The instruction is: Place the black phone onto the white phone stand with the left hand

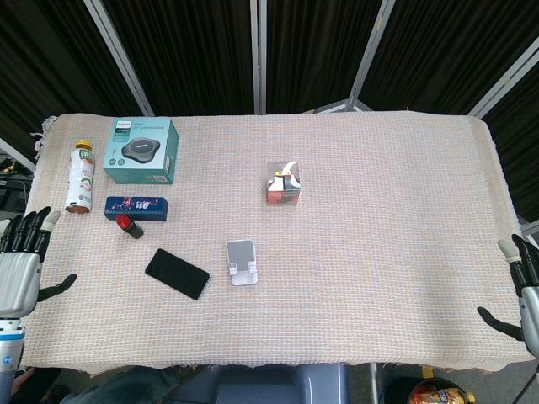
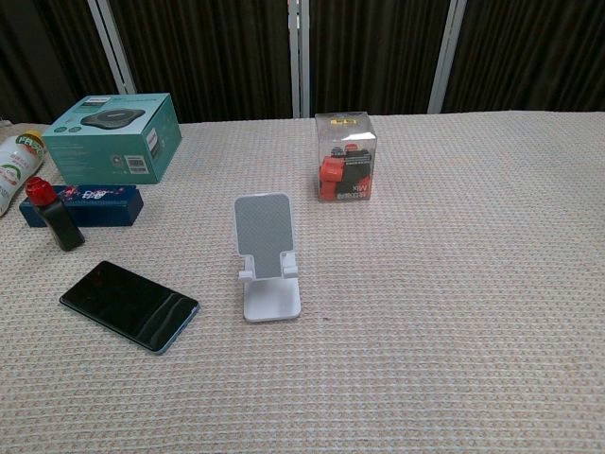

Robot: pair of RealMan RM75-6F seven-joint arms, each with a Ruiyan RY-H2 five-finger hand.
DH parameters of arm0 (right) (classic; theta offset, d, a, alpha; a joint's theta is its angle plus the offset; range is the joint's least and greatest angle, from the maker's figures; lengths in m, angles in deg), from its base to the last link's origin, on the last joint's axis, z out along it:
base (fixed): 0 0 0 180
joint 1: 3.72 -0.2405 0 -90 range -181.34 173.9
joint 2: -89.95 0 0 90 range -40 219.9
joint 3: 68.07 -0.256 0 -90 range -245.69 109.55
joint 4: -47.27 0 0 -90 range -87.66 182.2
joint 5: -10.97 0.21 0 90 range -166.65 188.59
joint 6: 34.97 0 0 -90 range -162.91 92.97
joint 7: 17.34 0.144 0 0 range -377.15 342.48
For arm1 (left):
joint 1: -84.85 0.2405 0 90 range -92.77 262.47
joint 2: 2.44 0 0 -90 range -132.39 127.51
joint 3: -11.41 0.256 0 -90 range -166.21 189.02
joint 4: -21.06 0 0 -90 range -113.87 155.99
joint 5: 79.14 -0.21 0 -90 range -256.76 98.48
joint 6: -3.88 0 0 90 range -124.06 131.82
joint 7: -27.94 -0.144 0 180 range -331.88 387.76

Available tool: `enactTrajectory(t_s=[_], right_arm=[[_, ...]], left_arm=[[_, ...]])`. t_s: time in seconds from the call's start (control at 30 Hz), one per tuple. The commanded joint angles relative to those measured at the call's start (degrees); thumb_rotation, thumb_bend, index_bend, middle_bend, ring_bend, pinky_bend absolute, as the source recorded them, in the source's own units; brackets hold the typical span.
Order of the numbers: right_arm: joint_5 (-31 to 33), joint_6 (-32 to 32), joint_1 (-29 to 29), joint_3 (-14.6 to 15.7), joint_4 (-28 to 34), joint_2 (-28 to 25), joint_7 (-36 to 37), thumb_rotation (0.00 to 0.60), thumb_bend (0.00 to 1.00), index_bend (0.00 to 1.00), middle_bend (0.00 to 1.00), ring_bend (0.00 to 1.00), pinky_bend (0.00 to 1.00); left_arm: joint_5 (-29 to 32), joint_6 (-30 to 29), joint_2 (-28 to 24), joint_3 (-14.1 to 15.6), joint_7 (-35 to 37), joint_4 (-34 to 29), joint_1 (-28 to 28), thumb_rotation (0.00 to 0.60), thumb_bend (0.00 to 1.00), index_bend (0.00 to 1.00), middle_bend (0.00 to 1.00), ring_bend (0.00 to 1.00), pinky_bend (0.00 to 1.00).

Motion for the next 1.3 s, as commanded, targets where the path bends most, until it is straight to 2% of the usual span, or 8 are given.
enactTrajectory(t_s=[0.03,0.23,0.43,0.5,0.63,0.77,0.97,1.3], right_arm=[[0.1,0.1,0.0,0.04,0.06,0.0,-0.07,0.6,0.0,0.0,0.0,0.0,0.0],[0.46,0.03,0.1,-0.03,0.36,-0.17,0.14,0.6,0.0,0.0,0.0,0.0,0.0],[1.86,1.15,-0.42,-0.38,0.25,-0.02,0.26,0.6,0.0,0.0,0.0,0.0,0.0],[2.72,1.77,-0.74,-0.62,-0.04,0.11,0.18,0.6,0.0,0.0,0.0,0.0,0.0],[3.79,2.77,-1.14,-0.76,-0.56,0.38,0.28,0.6,0.0,0.0,0.0,0.0,0.0],[4.65,3.26,-1.31,-0.91,-0.82,0.42,0.34,0.6,0.0,0.0,0.0,0.0,0.0],[4.92,2.99,-1.04,-0.85,-0.82,0.23,0.58,0.6,0.0,0.0,0.0,0.0,0.0],[4.88,2.84,-0.91,-0.78,-0.85,0.12,0.7,0.6,0.0,0.0,0.0,0.0,0.0]], left_arm=[[0.63,1.82,-1.08,0.1,1.61,-0.3,0.15,0.6,0.0,0.0,0.0,0.0,0.0],[-1.9,8.04,0.15,0.77,-0.33,0.79,-2.74,0.6,0.0,0.0,0.0,0.0,0.0],[-2.4,19.45,4.5,0.2,-1.79,3.04,-9.39,0.6,0.0,0.0,0.0,0.0,0.0],[-2.39,25.59,7.52,-0.27,-3.27,5.43,-13.31,0.6,0.0,0.0,0.0,0.0,0.01],[0.66,34.36,10.92,-1.22,-6.02,8.74,-18.45,0.6,0.0,0.01,0.0,0.0,0.05],[4.38,40.79,13.99,-0.98,-10.3,11.12,-21.94,0.6,0.0,0.07,0.02,0.05,0.09],[8.65,42.43,18.2,-0.74,-15.62,14.25,-23.62,0.6,0.0,0.14,0.09,0.11,0.14],[11.29,40.97,20.91,-0.7,-17.59,16.47,-23.86,0.6,0.0,0.2,0.14,0.17,0.23]])
